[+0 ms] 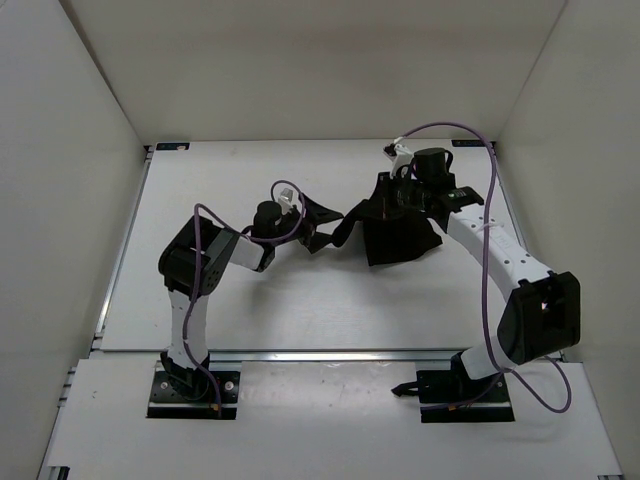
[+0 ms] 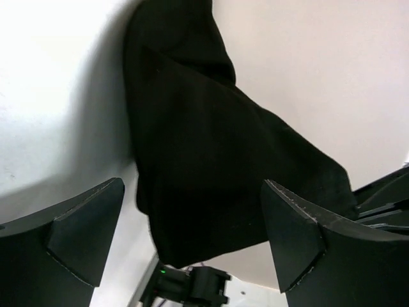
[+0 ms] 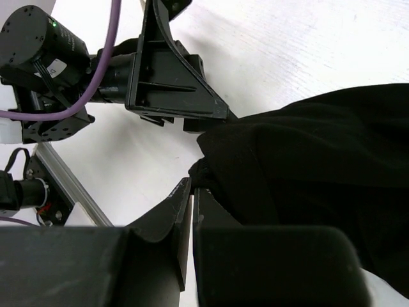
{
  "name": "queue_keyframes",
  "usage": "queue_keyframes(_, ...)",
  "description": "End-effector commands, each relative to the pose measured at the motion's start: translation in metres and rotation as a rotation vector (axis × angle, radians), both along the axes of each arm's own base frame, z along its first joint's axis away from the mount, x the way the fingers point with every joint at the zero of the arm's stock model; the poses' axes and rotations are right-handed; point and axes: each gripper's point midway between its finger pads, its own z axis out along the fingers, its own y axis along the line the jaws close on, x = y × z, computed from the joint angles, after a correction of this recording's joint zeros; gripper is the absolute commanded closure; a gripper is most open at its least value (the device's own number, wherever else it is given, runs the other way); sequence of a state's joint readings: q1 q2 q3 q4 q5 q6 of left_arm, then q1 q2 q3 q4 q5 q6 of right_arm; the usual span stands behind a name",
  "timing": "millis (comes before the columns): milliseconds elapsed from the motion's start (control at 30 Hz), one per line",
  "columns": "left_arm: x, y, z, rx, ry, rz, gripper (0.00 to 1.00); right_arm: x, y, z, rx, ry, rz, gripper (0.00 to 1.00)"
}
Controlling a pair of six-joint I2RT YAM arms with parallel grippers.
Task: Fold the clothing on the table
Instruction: Move the skirt to the center of the board
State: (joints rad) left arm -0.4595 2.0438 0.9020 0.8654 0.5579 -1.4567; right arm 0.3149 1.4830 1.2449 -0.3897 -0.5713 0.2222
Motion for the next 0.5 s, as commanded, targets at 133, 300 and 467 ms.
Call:
queue_keyframes(133,-0.008,-0.007,0.033,-0.117,0.003,-0.001,0.12,-0.004,0.003,0.011,0.004,-0.093,0.035,1.00)
queue_keyframes(300,-0.009,-0.006,0.041,-0.140,0.006,-0.011,0.29,-0.004,0.000,0.011,0.020,-0.096,0.022,1.00)
queue_keyframes(467,-0.017,-0.009,0.039,-0.123,0.011,-0.045,0.55,-0.005,0.001,0.005,0.011,-0.096,0.015,1.00)
